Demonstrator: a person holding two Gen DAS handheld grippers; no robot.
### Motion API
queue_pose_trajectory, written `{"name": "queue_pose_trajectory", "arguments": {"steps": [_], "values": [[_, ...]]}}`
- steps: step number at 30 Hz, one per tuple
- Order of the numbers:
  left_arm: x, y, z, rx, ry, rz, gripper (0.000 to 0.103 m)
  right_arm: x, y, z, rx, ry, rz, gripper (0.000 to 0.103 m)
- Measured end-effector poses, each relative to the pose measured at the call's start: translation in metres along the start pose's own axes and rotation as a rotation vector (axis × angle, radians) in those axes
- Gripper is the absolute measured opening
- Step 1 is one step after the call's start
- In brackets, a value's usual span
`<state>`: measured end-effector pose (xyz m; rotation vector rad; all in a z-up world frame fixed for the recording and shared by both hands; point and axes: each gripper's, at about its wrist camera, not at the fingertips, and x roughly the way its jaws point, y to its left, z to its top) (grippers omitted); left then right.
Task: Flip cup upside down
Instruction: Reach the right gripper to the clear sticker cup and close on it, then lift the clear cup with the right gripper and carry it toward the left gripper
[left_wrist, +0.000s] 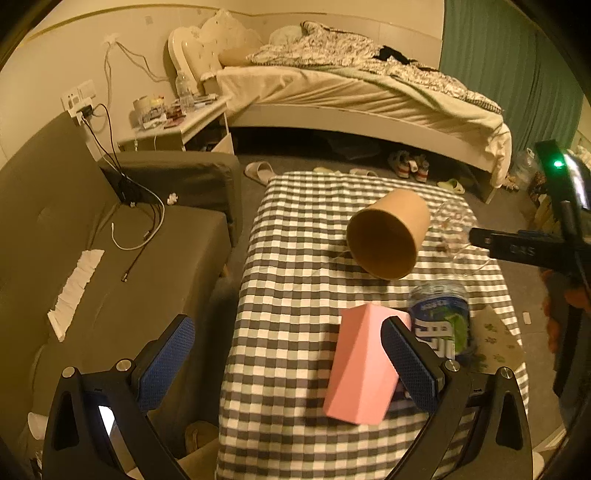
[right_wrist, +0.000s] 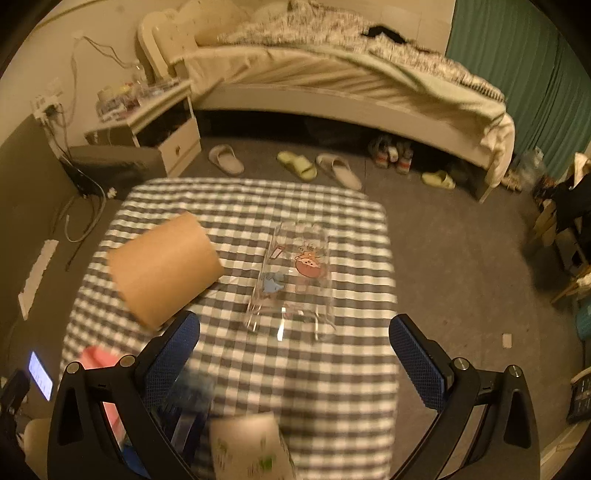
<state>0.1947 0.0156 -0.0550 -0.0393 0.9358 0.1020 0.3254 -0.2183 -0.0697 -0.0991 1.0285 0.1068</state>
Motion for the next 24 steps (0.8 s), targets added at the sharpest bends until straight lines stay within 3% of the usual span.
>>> {"name": "queue_pose_trajectory", "arguments": {"steps": [7,10,11,14,18,24], "values": [[0.017,0.006,0.001,-0.011,0.025,-0.006,0.103,0.056,-0.006,0.009,0.034,0.097,0.008,0.093],[0.017,0.005,0.002,-0.014,0.035,-0.008,0.103,0.068,-0.006,0.009,0.032,0.134,0.011,0.080],[0.015,0.005,0.002,-0.010,0.035,-0.008,0.103,0.071,-0.005,0.008,0.031,0.147,0.015,0.070],[0.004,0.002,0.002,0.001,0.025,-0.007,0.103,0.066,-0.005,0.005,0.039,0.141,0.014,0.069],[-0.021,0.000,0.000,0.000,-0.001,-0.016,0.103,0.035,-0.003,-0.002,0.039,0.110,0.027,0.068],[-0.081,0.001,-0.009,-0.021,-0.057,-0.050,0.103,-0.058,0.000,-0.020,0.054,0.012,0.063,0.068]]}}
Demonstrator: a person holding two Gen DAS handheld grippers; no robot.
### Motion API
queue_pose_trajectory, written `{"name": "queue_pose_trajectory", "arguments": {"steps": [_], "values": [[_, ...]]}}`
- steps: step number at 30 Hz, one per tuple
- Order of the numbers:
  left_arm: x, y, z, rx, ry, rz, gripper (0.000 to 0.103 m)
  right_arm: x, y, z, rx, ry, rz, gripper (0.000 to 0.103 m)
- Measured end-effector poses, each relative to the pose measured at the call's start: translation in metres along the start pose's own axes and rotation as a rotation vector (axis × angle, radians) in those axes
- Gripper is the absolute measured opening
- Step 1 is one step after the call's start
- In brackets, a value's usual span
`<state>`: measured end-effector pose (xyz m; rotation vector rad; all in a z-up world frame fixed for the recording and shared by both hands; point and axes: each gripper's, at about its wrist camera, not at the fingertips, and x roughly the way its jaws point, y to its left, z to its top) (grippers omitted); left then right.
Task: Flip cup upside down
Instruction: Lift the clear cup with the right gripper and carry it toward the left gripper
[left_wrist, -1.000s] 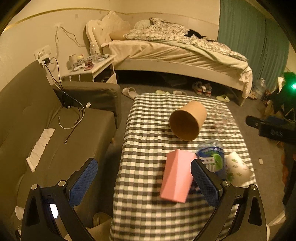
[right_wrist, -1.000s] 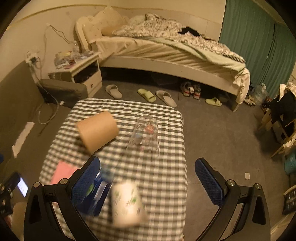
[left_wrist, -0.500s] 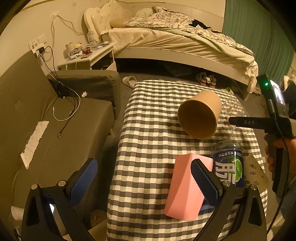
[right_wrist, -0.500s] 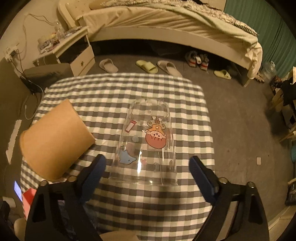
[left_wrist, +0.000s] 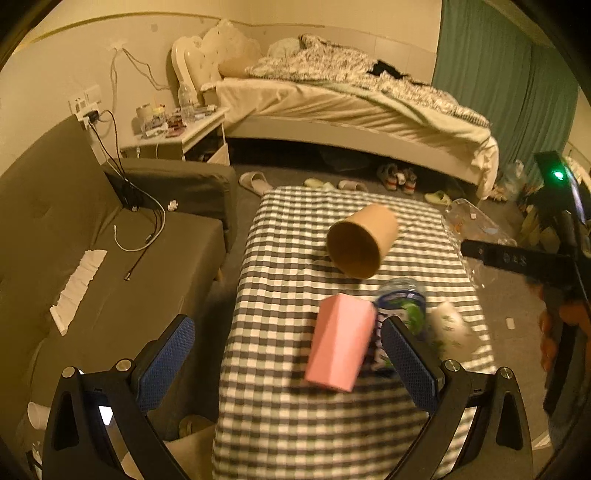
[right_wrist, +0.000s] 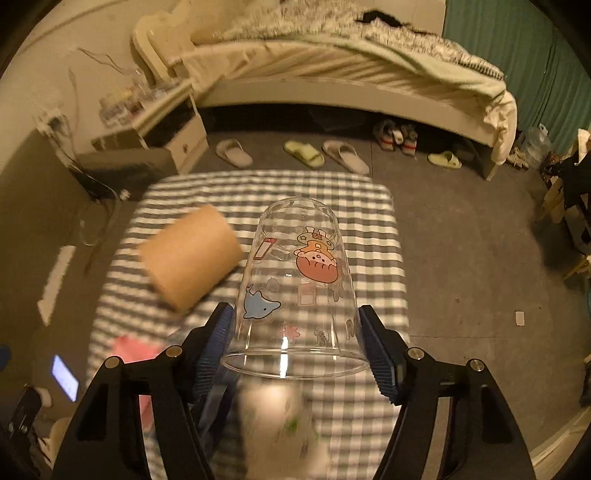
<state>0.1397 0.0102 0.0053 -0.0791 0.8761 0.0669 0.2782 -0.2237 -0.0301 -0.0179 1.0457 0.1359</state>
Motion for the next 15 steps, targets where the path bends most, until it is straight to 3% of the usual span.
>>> {"name": "queue_pose_trajectory", "arguments": {"steps": [4,8,15], "values": [[-0.029,0.001,-0.014,-0.005,-0.018,-0.015,0.103,-0.059,0.018,-0.033,-0.020,-0.042,0.032,0.068],[-0.048,0.009,-0.035,0.001,-0.014,-0.001,0.103,-0.090,0.043,-0.077,-0.045,-0.048,0.047,0.068],[-0.058,0.036,-0.077,-0.008,0.005,0.043,0.103,-0.075,0.080,-0.162,-0.051,0.034,0.097,0.068]]}}
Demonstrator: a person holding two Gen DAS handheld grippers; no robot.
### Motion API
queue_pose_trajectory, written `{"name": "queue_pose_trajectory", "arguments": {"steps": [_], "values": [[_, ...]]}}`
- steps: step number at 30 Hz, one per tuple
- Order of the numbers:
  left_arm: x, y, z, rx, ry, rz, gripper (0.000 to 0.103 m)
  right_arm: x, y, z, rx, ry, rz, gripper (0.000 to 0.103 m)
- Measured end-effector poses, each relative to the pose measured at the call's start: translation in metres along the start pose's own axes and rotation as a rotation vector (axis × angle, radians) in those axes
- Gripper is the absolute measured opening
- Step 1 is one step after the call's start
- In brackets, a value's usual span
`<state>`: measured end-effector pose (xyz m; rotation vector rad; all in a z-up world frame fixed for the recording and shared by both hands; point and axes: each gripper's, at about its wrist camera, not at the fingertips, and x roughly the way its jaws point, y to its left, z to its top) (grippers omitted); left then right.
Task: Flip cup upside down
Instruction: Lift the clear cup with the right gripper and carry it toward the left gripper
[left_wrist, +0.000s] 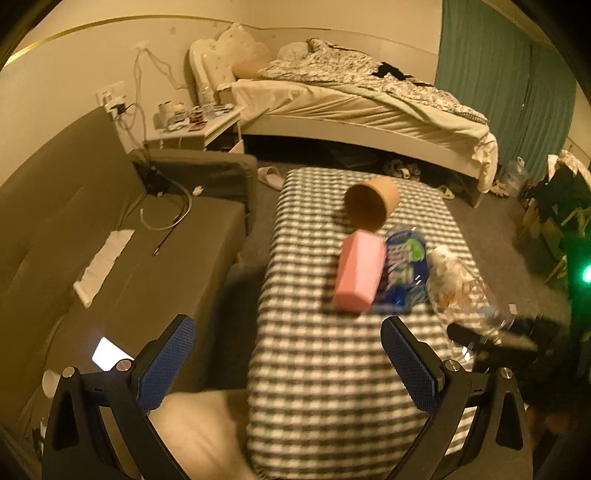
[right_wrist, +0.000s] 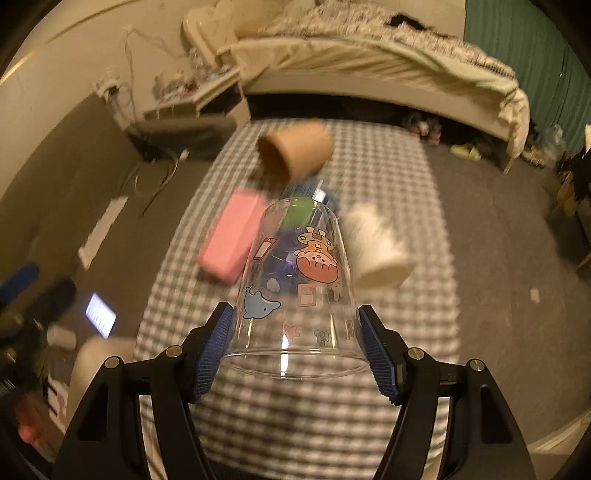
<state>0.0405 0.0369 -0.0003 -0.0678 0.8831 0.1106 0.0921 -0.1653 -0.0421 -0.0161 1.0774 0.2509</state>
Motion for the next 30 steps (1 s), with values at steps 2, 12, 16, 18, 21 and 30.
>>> {"name": "queue_pose_trajectory", "arguments": {"steps": [2,12,16,18,21,30], "values": [[0.002,0.009,-0.010,-0.012,0.015,0.007,0.103,0.014,0.011,-0.019,-0.014,0.019,-0.007,0.068],[0.014,0.021,-0.039,-0.027,0.069,0.011,0.103,0.062,0.021,-0.069,-0.019,0.121,-0.032,0.068],[0.019,0.013,-0.041,-0.008,0.082,-0.001,0.103,0.063,0.019,-0.068,-0.012,0.129,-0.023,0.069],[0.019,0.008,-0.040,0.005,0.084,-0.001,0.103,0.061,0.017,-0.066,-0.008,0.141,-0.008,0.071],[0.021,0.002,-0.037,0.020,0.089,-0.004,0.103,0.045,0.010,-0.062,0.011,0.110,0.003,0.084],[0.036,-0.041,-0.018,0.112,0.098,-0.011,0.103,-0.020,-0.033,-0.049,0.036,0.002,-0.058,0.087]]}}
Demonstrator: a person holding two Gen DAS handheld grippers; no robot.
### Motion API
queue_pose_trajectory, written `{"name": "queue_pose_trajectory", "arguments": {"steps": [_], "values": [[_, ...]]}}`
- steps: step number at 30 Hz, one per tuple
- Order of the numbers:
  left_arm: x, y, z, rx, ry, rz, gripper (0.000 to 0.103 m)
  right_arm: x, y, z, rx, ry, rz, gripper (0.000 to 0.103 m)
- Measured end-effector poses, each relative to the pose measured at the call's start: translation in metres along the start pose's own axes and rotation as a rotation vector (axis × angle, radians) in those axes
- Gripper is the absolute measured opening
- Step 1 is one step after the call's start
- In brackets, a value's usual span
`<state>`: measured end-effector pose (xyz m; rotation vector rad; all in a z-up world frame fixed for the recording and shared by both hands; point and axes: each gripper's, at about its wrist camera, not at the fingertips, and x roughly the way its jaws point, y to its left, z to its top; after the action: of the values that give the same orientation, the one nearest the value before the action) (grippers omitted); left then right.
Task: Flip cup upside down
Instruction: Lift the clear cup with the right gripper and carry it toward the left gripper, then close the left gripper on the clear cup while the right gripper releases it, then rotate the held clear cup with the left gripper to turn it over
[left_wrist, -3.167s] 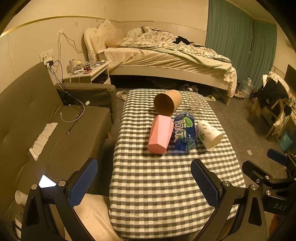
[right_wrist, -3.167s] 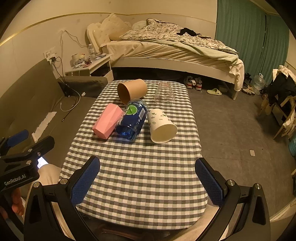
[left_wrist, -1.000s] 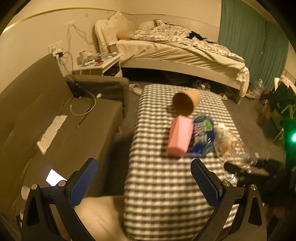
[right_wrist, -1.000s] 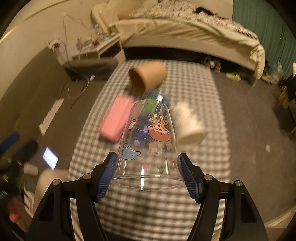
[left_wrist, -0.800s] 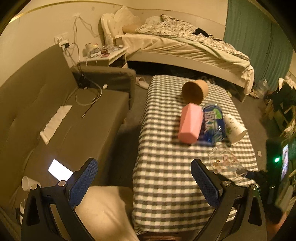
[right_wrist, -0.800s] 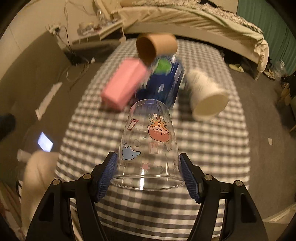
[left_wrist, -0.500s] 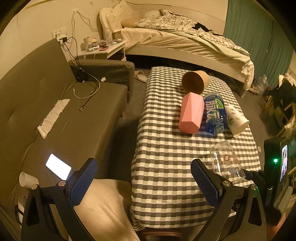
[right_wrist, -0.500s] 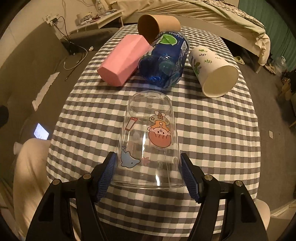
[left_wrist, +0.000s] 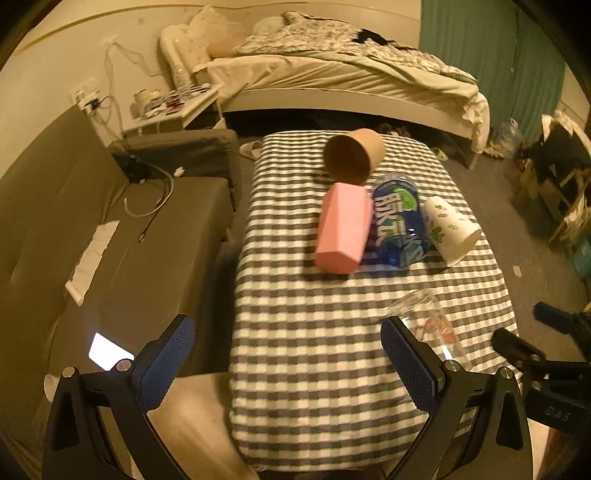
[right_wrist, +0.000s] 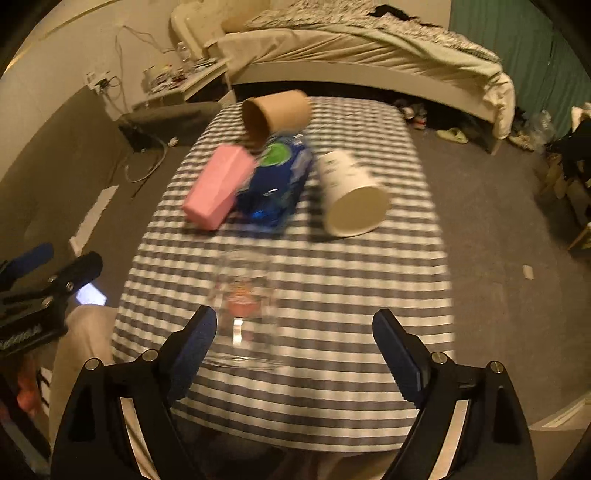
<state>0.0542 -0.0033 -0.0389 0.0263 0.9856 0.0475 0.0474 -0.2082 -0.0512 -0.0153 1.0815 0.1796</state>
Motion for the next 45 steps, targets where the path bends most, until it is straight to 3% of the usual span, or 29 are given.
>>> {"name": "queue_pose_trajectory", "arguments": {"steps": [7,15,22,26,29,30,35,45], "values": [[0.031,-0.041,0.024,0.029,0.079,-0.063,0.103,-0.004,-0.041,0.000,0.012,-0.005,-0.082,0.087],[0.078,-0.081,0.036,0.024,0.239,-0.132,0.103,0.018,-0.072,-0.001,0.043,0.025,-0.079,0.087],[0.112,-0.095,0.030,0.024,0.371,-0.141,0.101,0.035,-0.091,0.000,0.071,0.044,-0.065,0.087],[0.124,-0.094,0.023,0.012,0.436,-0.153,0.090,0.041,-0.095,0.000,0.083,0.047,-0.056,0.087],[0.127,-0.090,0.022,-0.019,0.461,-0.193,0.074,0.043,-0.097,0.000,0.086,0.045,-0.051,0.087],[0.126,-0.090,0.023,-0.020,0.465,-0.202,0.066,0.042,-0.097,0.000,0.088,0.038,-0.052,0.087],[0.110,-0.092,0.032,0.008,0.430,-0.215,0.066,0.033,-0.098,-0.002,0.097,0.011,-0.056,0.087],[0.065,-0.091,0.054,0.046,0.212,-0.163,0.064,0.014,-0.102,-0.016,0.125,-0.003,-0.086,0.087]]}}
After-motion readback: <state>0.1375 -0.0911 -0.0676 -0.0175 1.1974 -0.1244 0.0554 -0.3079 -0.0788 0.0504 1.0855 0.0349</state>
